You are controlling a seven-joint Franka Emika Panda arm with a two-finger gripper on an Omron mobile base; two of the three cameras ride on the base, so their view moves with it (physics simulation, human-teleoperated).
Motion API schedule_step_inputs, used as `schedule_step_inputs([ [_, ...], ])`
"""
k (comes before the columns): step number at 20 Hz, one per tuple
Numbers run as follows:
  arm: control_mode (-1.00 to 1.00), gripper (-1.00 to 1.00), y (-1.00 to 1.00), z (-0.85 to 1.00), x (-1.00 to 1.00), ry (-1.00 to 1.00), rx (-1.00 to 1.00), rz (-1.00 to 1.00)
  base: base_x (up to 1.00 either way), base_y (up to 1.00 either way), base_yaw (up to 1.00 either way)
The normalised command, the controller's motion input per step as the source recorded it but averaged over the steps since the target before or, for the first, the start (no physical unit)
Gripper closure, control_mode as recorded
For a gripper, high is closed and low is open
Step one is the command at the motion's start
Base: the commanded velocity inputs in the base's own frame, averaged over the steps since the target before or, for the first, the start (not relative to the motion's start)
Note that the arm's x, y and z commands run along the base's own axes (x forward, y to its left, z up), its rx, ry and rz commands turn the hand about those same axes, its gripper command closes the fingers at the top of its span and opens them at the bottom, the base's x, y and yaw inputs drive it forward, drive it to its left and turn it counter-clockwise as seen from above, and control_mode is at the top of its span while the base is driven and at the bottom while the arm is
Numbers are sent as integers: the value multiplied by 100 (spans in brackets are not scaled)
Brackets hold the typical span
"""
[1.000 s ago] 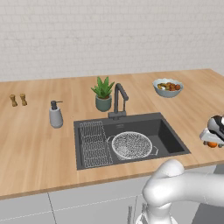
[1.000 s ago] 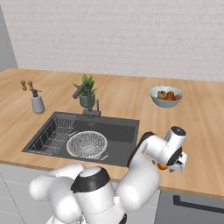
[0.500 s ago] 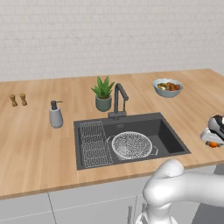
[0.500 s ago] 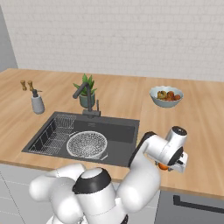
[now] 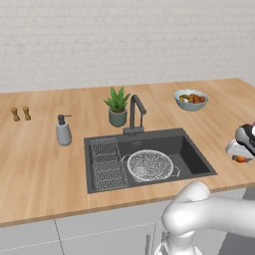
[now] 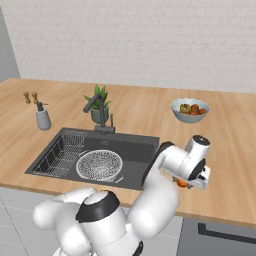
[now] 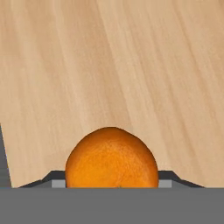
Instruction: Put the colander in the sink, put the tangerine in the colander, and turn on the sink faucet and pour water over the colander.
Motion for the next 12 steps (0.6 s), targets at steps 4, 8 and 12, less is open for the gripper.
schedule_step_inputs([
  [4,-100,100,47,51,0,-2,0,0,0,0,0],
  [8,-100,100,50,53,0,0,0,0,0,0,0],
  [12,-100,100,54,53,0,0,0,0,0,0,0],
])
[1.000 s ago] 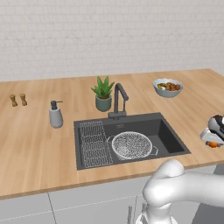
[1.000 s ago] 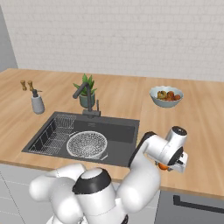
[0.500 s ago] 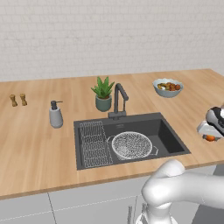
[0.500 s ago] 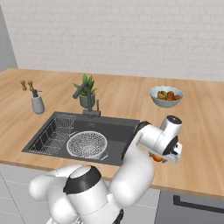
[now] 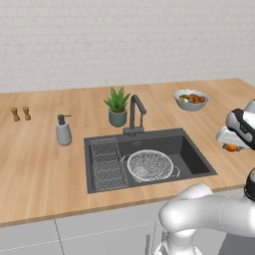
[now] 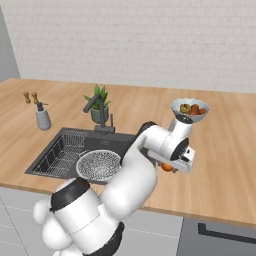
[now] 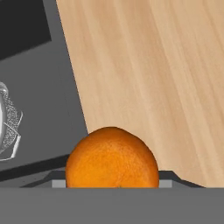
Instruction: Put the colander in the sink, put the tangerine in the colander, and turn on the sink faucet and pour water over the colander.
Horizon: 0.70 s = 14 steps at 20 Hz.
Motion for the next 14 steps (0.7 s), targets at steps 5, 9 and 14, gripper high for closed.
schedule_step_inputs([
  [5,-100,100,57,47,-11,-1,0,0,0,0,0],
  [9,-100,100,71,32,-6,0,0,0,0,0,0],
  [14,-100,100,61,9,0,0,0,0,0,0,0],
])
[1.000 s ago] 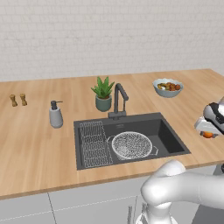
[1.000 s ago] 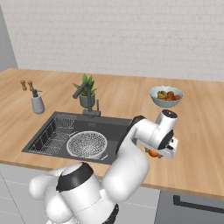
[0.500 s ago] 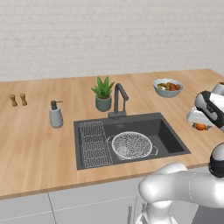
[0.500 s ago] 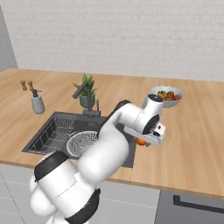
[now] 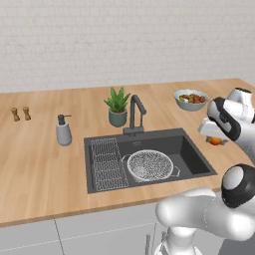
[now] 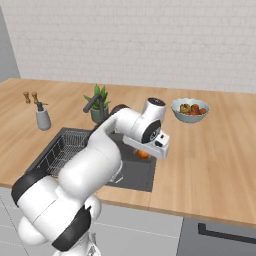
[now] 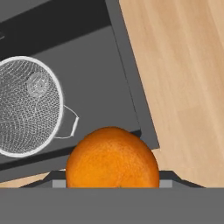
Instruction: Put the colander in the sink, put the tangerine in the colander, and turn on the sink faucet and pour water over the colander.
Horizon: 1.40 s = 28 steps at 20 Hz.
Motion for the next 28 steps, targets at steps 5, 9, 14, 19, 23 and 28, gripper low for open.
schedule_step_inputs([
  [5,-100,100,38,0,0,0,0,0,0,0,0],
  [9,-100,100,39,0,0,0,0,0,0,0,0],
  [14,-100,100,38,0,0,0,0,0,0,0,0],
  [19,-100,100,38,0,0,1,0,0,0,0,0],
  [23,-100,100,39,-10,1,0,0,0,0,0,0],
  [28,-100,100,41,-36,26,0,0,3,0,0,0],
])
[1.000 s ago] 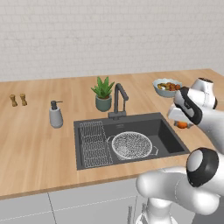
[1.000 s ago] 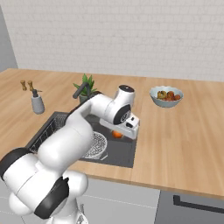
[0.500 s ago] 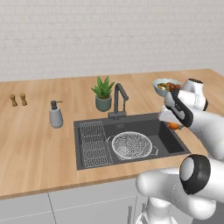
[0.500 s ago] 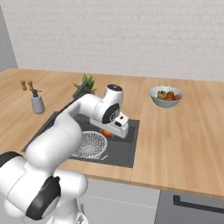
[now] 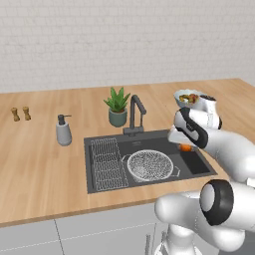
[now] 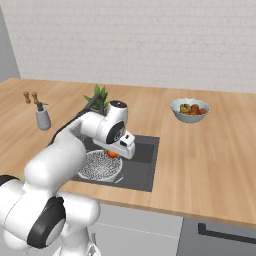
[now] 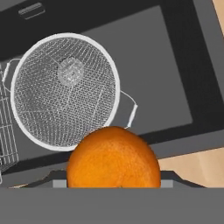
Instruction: Put the colander in the sink, put the tangerine in the colander, and turn on the sink faucet and pour water over the colander.
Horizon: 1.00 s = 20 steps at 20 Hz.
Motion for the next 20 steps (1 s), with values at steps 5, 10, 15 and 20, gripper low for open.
schedule_step_inputs([
  [5,-100,100,30,-59,46,2,0,6,0,0,0],
  [10,-100,100,31,-68,37,4,0,6,0,0,0],
  [15,-100,100,11,-43,4,4,0,3,0,0,0],
  [20,-100,100,0,-27,1,0,0,2,0,0,0],
])
